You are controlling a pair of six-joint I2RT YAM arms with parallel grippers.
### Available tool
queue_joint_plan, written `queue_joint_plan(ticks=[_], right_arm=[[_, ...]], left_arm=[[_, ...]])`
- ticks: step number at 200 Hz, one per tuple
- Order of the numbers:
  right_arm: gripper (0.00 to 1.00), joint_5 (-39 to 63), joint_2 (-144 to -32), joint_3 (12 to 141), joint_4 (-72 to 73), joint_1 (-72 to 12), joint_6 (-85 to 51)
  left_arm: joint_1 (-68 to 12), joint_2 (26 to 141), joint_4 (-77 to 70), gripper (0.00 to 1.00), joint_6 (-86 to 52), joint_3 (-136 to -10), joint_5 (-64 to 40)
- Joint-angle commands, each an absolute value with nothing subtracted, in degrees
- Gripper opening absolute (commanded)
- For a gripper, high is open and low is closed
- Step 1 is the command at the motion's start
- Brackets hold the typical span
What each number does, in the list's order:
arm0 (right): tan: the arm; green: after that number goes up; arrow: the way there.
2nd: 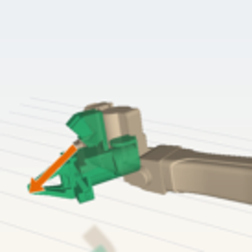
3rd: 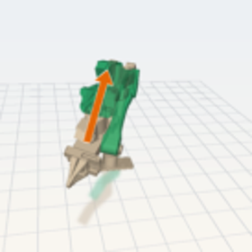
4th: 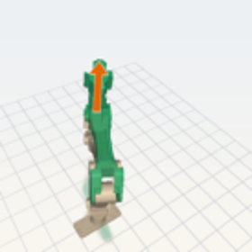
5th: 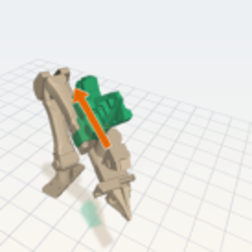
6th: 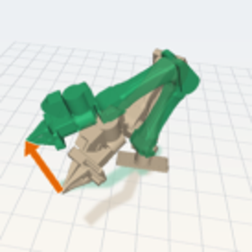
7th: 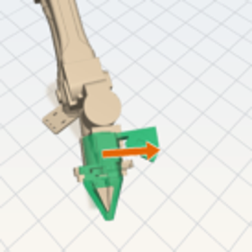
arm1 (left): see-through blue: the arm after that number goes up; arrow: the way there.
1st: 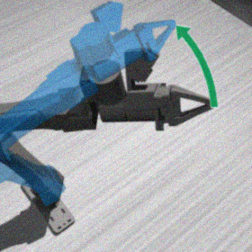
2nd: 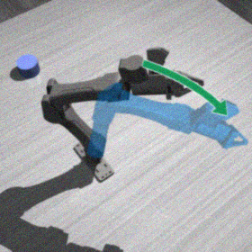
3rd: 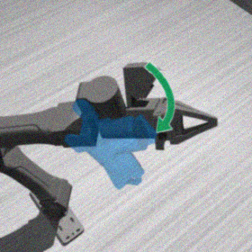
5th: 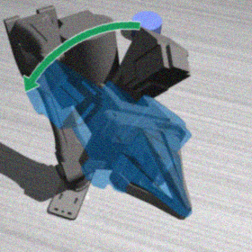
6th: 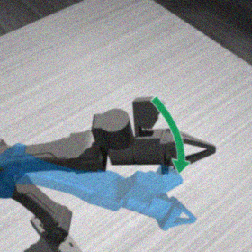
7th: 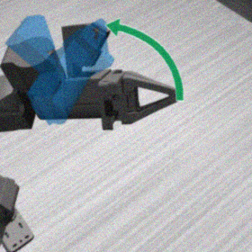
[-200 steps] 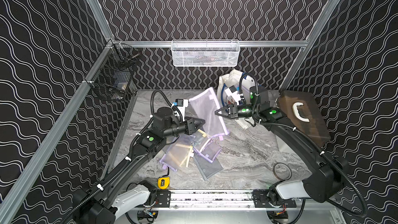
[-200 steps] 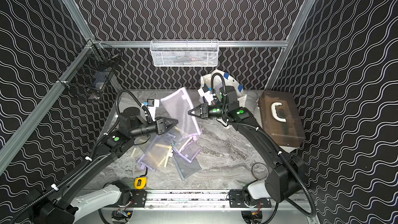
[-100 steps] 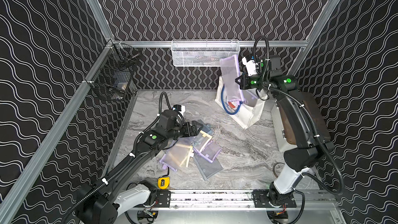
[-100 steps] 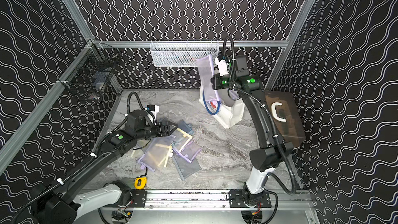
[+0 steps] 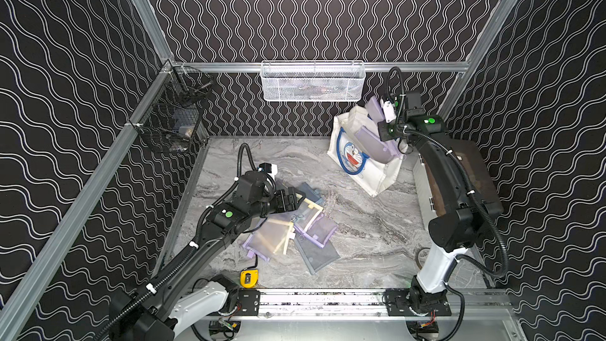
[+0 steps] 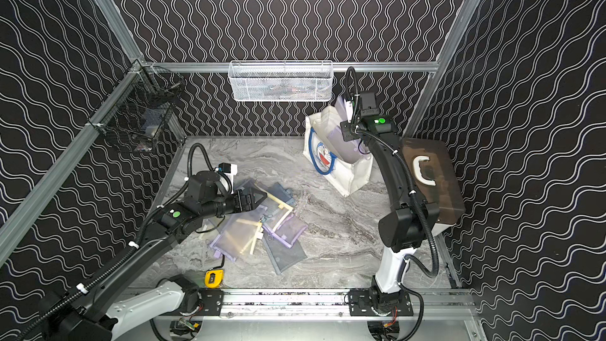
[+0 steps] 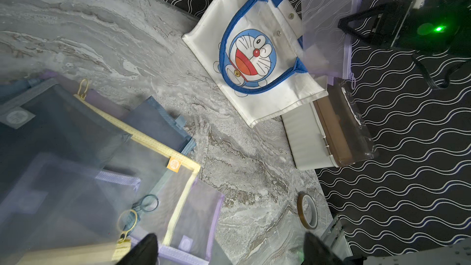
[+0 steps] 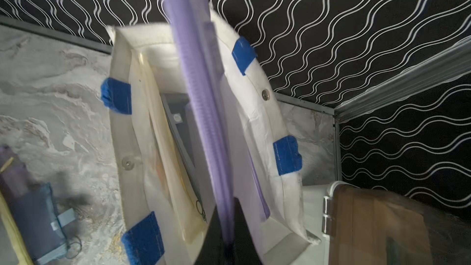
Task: Put the pencil pouch into the canvas bag
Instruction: Place the pencil pouch in the canvas bag.
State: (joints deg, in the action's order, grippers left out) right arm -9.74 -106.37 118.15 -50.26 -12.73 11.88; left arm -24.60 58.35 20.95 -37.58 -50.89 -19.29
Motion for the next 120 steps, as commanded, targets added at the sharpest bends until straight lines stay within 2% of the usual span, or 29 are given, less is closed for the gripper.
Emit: queue_joint_plan(ticks=[1, 120], right_arm=[[0.00, -9.94, -106.14, 115.91, -47.88, -12.74, 13.25], [0.00, -0.97, -112.40, 120.40, -49.66, -14.93, 6.34]], left_arm=[[-24.53, 57.36, 21.94, 0.93, -36.31, -50.80, -19.33], [-24.52, 53.64, 23.18, 0.93, -36.13, -47.78, -20.37]])
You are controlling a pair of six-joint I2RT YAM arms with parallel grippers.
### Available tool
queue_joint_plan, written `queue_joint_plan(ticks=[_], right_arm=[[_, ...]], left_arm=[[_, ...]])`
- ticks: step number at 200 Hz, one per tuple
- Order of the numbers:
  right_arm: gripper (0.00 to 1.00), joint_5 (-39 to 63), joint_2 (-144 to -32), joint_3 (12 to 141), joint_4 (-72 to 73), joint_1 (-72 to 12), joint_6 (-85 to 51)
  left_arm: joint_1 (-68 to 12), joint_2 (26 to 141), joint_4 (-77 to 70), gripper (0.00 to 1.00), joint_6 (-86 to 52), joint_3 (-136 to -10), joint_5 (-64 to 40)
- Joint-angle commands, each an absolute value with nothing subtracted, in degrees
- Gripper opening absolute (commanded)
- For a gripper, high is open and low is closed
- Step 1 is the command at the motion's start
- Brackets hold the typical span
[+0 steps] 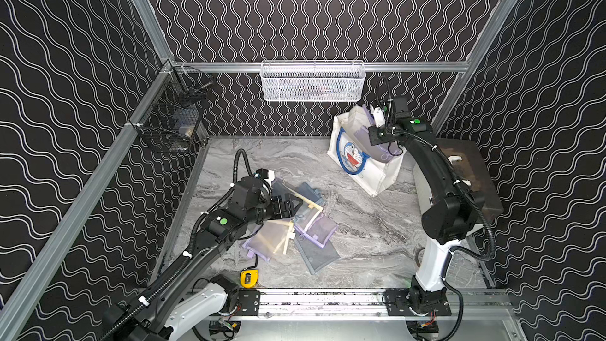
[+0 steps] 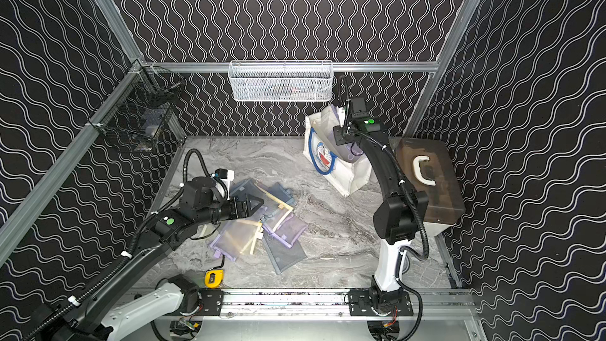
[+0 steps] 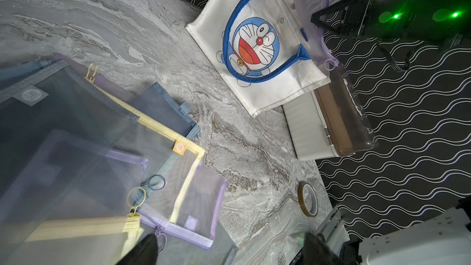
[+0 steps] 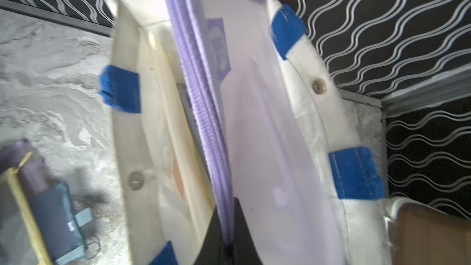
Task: Put the pencil pouch into the canvas bag
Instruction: Place the pencil pouch in the canvas bag.
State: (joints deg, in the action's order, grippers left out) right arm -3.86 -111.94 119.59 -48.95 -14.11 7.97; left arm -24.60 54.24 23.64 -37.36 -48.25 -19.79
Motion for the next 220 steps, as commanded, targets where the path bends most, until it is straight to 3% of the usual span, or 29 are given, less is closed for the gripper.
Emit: queue_joint_plan(ticks=[1, 161, 187, 220], right_arm=[[0.00, -0.88, -112.40, 120.45, -49.70, -14.93, 6.25], [0.00, -4.35, -116.41, 118.14, -54.22, -15.93, 5.03], [0.29, -2.47, -116.31, 118.24, -54.10, -16.05, 4.00], [0.55, -1.99, -109.41, 115.45, -50.71, -16.89, 1.52]], left_arm=[[-24.52, 53.62, 23.19, 0.93, -36.08, -47.75, -20.38], [-24.72, 56.70, 31.53, 0.92, -26.98, -52.51, -19.23], [-24.63, 58.35, 33.47, 0.92, -26.33, -52.14, -17.65], [-23.93, 59.19, 34.17, 0.92, -26.00, -48.77, -16.17]])
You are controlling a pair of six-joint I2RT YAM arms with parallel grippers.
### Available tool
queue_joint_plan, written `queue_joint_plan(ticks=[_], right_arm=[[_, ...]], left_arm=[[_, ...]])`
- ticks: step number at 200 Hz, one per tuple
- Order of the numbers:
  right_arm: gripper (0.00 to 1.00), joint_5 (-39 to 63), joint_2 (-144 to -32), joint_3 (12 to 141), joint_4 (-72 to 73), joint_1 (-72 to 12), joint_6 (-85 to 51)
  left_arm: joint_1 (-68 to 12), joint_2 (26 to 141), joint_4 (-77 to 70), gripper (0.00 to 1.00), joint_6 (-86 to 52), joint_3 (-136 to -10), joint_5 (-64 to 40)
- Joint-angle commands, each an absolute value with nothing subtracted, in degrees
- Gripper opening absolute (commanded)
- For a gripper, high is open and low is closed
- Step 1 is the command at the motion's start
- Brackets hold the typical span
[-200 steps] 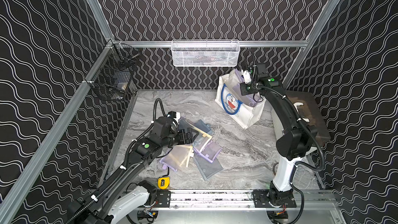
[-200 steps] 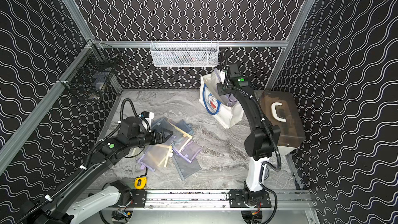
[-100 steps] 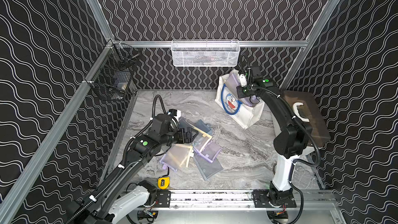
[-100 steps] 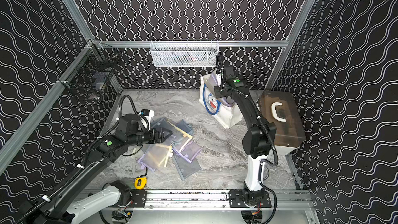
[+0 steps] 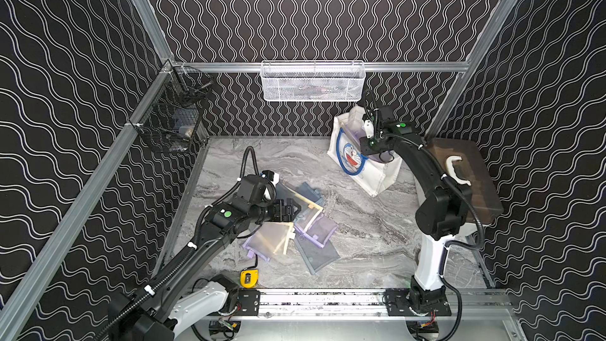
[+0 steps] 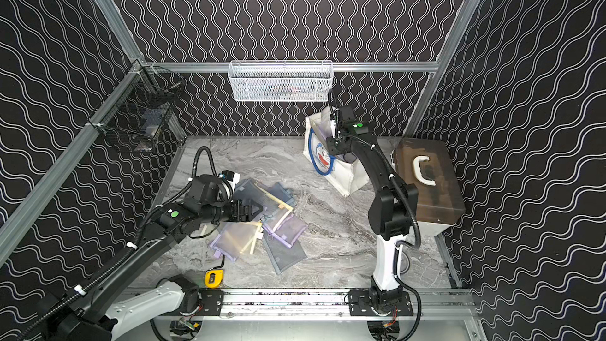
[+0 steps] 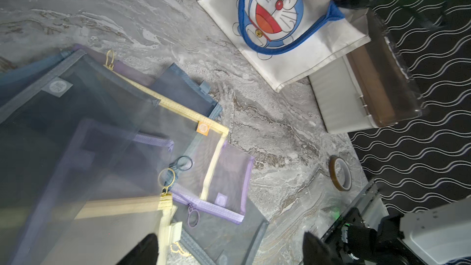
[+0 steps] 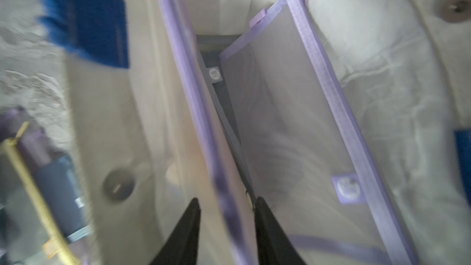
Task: Put the pencil pouch into the canvas bag
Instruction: Place the pencil pouch in the canvas bag, then adjust the pencil pouches at the center of the board.
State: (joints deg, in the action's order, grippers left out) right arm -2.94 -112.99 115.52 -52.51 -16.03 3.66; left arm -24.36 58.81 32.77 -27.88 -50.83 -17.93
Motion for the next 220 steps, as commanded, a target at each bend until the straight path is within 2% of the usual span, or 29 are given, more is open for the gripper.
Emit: queue_joint_plan(ticks=[1, 29, 56, 111, 155, 190, 220], right_arm=[[0.55, -2.09, -109.33, 115.56, -50.80, -16.93, 1.42], [0.64, -4.89, -105.42, 116.60, -52.82, -19.95, -1.00], [0.67, -3.64, -100.91, 112.46, -52.61, -27.45, -5.60], [0.71, 10.40, -95.18, 84.50, -36.68, -42.24, -24.28], [0.71, 21.91, -98.96, 72.52, -25.03, -44.56, -30.97], [0.71, 24.82, -102.18, 68.43, -19.40, -44.48, -34.21], [0.70, 24.79, -102.25, 68.58, -20.66, -43.94, -33.80]], left_arm=[[-23.92, 59.21, 34.14, 0.92, -26.01, -48.69, -16.17], [-22.75, 60.54, 33.71, 0.91, -25.67, -45.70, -15.47], [-20.62, 64.25, 34.83, 0.90, -24.22, -45.56, -12.74], [-15.87, 72.08, 36.27, 0.88, -23.48, -46.31, -8.63], [-15.56, 77.53, 31.70, 0.87, -24.74, -44.57, -13.90], [-15.64, 81.41, 26.52, 0.87, -26.68, -42.55, -19.58], [-18.72, 82.30, 20.89, 0.87, -30.83, -41.59, -22.10]])
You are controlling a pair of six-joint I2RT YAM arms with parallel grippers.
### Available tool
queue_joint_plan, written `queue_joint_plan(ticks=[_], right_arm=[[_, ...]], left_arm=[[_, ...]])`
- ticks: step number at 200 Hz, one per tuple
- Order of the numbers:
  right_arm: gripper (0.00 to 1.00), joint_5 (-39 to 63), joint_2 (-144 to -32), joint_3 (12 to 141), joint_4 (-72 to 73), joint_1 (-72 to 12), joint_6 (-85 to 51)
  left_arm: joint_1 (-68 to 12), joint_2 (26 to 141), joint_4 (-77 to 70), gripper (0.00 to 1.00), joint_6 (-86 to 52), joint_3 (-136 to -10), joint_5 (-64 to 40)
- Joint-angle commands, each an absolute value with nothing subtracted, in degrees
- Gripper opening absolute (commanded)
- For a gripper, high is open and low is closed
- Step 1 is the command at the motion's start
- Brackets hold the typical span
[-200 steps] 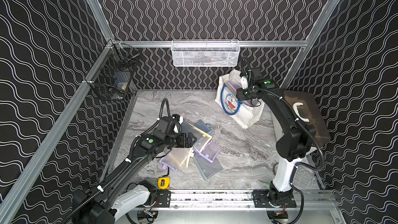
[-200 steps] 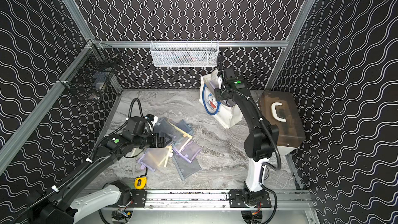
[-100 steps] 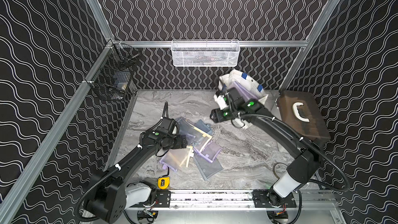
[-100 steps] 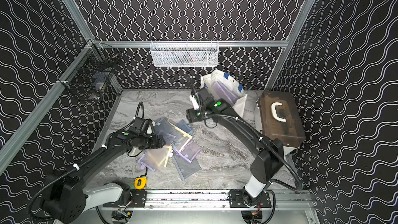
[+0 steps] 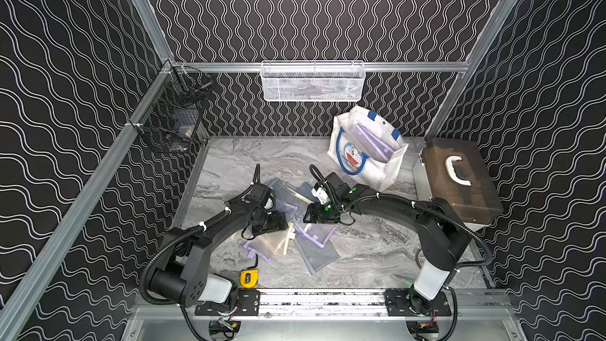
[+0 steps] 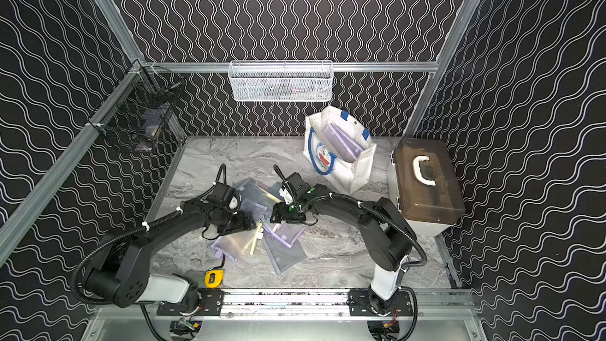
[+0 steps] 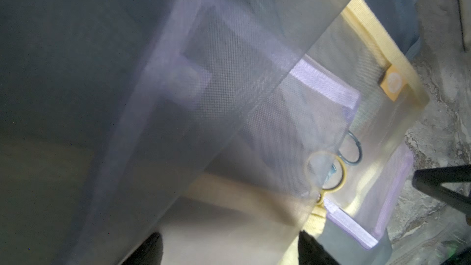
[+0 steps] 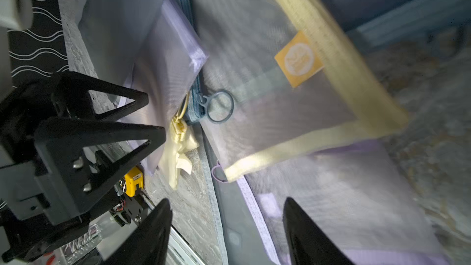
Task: Put the pencil pouch into the canvas bag
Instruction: Adjust the pencil pouches at the center of the board, then pick up the pencil pouch.
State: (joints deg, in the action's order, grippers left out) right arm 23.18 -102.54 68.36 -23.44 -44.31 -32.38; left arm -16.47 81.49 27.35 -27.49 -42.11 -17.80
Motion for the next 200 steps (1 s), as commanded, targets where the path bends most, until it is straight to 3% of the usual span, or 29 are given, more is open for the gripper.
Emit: queue_joint_plan(ticks=[1, 41, 58, 114, 141, 200], right_arm=[[0.70, 24.79, -102.24, 68.57, -20.70, -43.90, -33.73], [0.69, 24.05, -99.69, 67.13, -21.57, -41.27, -34.59], [0.69, 23.33, -98.31, 66.77, -21.98, -40.05, -34.51], [0.68, 22.88, -98.79, 70.93, -23.88, -39.73, -32.72], [0.68, 26.35, -101.73, 73.90, -23.48, -39.96, -32.24], [0.67, 31.46, -111.27, 82.12, -21.53, -40.08, -31.42]], left_arm=[[-18.90, 82.33, 20.64, 0.87, -31.02, -41.58, -22.21], [-26.44, 86.31, 8.33, 0.87, -37.96, -43.74, -29.78], [-29.72, 86.25, 13.92, 0.86, -33.48, -48.94, -27.73], [-29.62, 75.51, 26.45, 0.83, -27.04, -52.24, -17.59], [-24.43, 72.02, 29.39, 0.81, -28.66, -51.27, -8.16], [-8.44, 78.78, 22.46, 0.80, -27.73, -49.79, -12.54]])
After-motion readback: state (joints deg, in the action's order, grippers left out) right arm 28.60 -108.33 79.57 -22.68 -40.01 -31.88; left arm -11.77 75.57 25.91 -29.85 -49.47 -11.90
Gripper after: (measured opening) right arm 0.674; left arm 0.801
